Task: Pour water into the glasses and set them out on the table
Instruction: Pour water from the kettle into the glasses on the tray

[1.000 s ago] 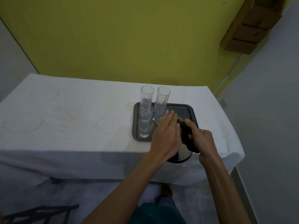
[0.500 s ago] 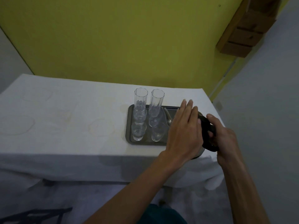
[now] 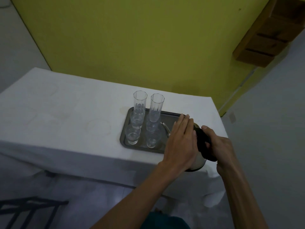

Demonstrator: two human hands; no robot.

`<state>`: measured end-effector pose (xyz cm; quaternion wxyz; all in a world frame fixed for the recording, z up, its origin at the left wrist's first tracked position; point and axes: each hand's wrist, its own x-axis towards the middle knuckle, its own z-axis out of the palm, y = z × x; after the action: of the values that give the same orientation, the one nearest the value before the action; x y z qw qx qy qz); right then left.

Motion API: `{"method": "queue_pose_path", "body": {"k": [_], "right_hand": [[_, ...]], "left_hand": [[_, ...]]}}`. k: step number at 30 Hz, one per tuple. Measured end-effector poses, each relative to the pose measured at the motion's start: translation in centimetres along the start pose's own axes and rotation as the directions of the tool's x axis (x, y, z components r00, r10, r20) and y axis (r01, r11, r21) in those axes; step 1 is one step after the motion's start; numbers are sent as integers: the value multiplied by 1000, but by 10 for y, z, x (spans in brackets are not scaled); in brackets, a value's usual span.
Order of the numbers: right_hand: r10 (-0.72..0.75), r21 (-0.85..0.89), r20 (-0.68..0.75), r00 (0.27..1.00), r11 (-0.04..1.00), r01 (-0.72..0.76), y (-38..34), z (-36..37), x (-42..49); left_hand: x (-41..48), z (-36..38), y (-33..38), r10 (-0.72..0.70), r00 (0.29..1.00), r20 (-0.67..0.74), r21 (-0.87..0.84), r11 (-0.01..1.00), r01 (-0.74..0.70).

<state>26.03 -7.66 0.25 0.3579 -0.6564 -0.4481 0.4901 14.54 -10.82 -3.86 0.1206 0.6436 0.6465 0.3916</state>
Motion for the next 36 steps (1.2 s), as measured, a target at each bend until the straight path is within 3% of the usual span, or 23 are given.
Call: {"method": "queue_pose_path", "body": {"k": [14,36], "right_hand": [[-41,-98,206,978,993,62,28,-12,43],[-65,-178,267,961,977,115,29,-15,71]], "left_hand": [[-8,27,6,-170,985,-27,42,984,171],[0,45,7,-290,956,-36,26,956,291]]}}
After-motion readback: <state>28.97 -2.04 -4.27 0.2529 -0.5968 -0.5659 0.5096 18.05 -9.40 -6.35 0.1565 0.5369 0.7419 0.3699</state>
